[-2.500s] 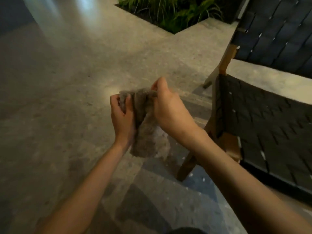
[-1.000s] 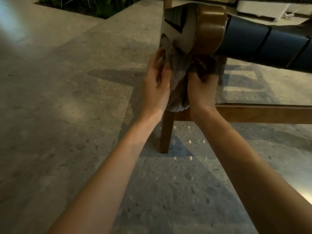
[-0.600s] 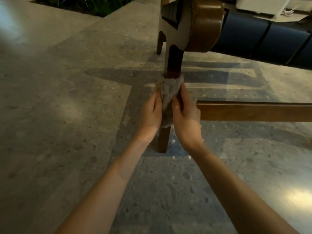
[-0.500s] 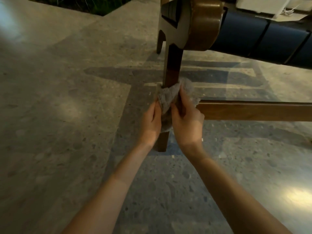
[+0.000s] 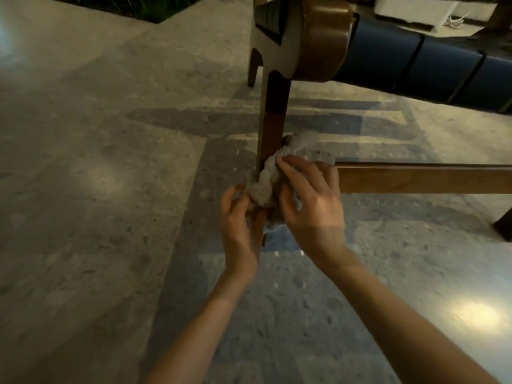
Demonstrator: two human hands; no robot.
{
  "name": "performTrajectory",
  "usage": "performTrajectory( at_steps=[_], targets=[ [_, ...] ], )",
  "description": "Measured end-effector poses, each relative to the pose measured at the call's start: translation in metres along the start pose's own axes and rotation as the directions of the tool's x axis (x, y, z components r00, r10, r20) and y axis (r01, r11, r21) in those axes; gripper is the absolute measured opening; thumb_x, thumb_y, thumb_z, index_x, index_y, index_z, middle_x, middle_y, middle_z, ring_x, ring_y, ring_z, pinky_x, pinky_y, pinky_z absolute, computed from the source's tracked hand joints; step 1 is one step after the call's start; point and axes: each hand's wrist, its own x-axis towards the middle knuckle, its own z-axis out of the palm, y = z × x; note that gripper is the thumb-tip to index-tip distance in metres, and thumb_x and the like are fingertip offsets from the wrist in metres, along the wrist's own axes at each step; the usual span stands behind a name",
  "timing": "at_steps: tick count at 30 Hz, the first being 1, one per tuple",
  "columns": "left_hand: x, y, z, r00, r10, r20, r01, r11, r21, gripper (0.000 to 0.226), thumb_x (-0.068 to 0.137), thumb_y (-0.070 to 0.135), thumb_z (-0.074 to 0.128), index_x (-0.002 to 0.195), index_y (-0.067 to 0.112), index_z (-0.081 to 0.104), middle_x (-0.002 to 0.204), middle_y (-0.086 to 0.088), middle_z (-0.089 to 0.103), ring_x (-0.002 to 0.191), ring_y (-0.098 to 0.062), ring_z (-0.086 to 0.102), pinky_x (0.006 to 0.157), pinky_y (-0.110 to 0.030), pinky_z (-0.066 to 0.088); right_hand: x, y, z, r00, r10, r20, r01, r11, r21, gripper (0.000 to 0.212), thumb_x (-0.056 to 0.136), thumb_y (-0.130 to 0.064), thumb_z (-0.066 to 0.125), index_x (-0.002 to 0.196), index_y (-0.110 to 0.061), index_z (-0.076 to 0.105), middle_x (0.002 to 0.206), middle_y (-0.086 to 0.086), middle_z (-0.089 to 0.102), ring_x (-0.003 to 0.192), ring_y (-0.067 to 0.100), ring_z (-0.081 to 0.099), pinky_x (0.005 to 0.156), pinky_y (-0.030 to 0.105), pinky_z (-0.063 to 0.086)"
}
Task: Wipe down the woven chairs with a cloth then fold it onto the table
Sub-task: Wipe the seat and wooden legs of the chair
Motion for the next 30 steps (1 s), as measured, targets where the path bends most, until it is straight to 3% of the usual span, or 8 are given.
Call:
performTrajectory(
  at_steps=[5,8,13,18,22,26,28,30],
  targets=[
    [0.009,0.021,0.011,0.977,0.206,-0.060,-0.205,0.978,0.024,0.037,0.095,0.015,0.057,0.129,0.019,0.046,0.112,0.028,0.055,0.109,0.002,0.056,0.082,-0.018,0.051,0.022,0.022,-0.014,0.951,-0.014,0.310,-0.002,0.999,0.052,0.046,0.091,-0.019,0.057,0.132,-0.004,0.044,0.124,0.013,0.052,0.108,0.021,0.047,0.084,0.025,0.040],
    [0.008,0.017,0.012,0.883,0.468,0.034,-0.455,0.834,0.312,0.076,0.077,-0.005,0.071,0.141,0.016,0.037,0.127,0.000,0.028,0.115,-0.007,0.037,0.101,-0.015,0.037,0.032,0.035,-0.015,0.887,-0.056,0.458,0.120,0.986,-0.113,0.053,0.098,-0.028,0.044,0.145,-0.007,0.031,0.138,0.014,0.045,0.121,0.028,0.040,0.100,0.033,0.032],
    [0.009,0.021,0.016,0.803,0.594,0.046,-0.578,0.759,0.300,0.049,0.080,-0.001,0.068,0.125,0.006,0.052,0.124,-0.009,0.031,0.117,-0.014,0.040,0.103,-0.012,0.033,0.044,0.049,-0.026,0.815,-0.038,0.578,0.287,0.893,-0.346,0.054,0.101,-0.035,0.025,0.149,-0.011,0.023,0.130,0.014,0.049,0.113,0.030,0.042,0.094,0.038,0.032],
    [0.016,0.029,0.027,0.729,0.635,0.257,-0.666,0.569,0.483,0.043,0.084,0.006,0.067,0.126,0.000,0.058,0.125,-0.012,0.038,0.113,-0.022,0.046,0.102,-0.023,0.039,0.038,0.065,-0.050,0.787,0.180,0.591,0.210,0.822,-0.530,0.080,0.087,-0.054,-0.017,0.152,-0.018,0.013,0.144,0.011,0.033,0.123,0.029,0.033,0.101,0.037,0.026],
    [0.019,0.039,0.048,0.672,0.554,0.491,-0.703,0.271,0.658,0.060,0.071,0.029,0.080,0.122,0.003,0.062,0.122,-0.012,0.062,0.106,-0.027,0.062,0.091,-0.032,0.050,0.031,0.077,-0.076,0.857,0.246,0.453,0.084,0.800,-0.594,0.076,0.091,-0.059,0.023,0.139,-0.002,0.041,0.133,0.026,0.046,0.119,0.042,0.043,0.105,0.050,0.031],
    [0.024,0.041,0.059,0.659,0.534,0.530,-0.669,0.094,0.737,0.065,0.062,0.039,0.084,0.116,0.006,0.066,0.117,-0.009,0.067,0.106,-0.022,0.065,0.087,-0.029,0.052,0.024,0.089,-0.081,0.861,0.092,0.500,0.188,0.856,-0.482,0.076,0.084,-0.051,0.056,0.130,0.010,0.046,0.129,0.033,0.049,0.118,0.046,0.050,0.103,0.055,0.037],
    [0.024,0.039,0.063,0.636,0.558,0.533,-0.649,0.014,0.760,0.046,0.072,0.027,0.078,0.112,0.006,0.069,0.113,-0.009,0.068,0.104,-0.022,0.066,0.086,-0.028,0.053,0.028,0.091,-0.074,0.812,0.060,0.581,0.226,0.885,-0.408,0.083,0.086,-0.055,0.053,0.142,0.002,0.034,0.142,0.026,0.040,0.126,0.041,0.044,0.108,0.053,0.031],
    [0.023,0.038,0.068,0.608,0.574,0.549,-0.622,-0.086,0.778,0.029,0.084,0.016,0.054,0.106,0.009,0.072,0.107,-0.006,0.071,0.101,-0.019,0.067,0.086,-0.027,0.053,0.031,0.093,-0.066,0.780,0.082,0.620,0.259,0.860,-0.439,0.088,0.087,-0.069,0.027,0.152,-0.011,0.013,0.150,0.017,0.031,0.128,0.037,0.039,0.106,0.051,0.028]
  ],
)
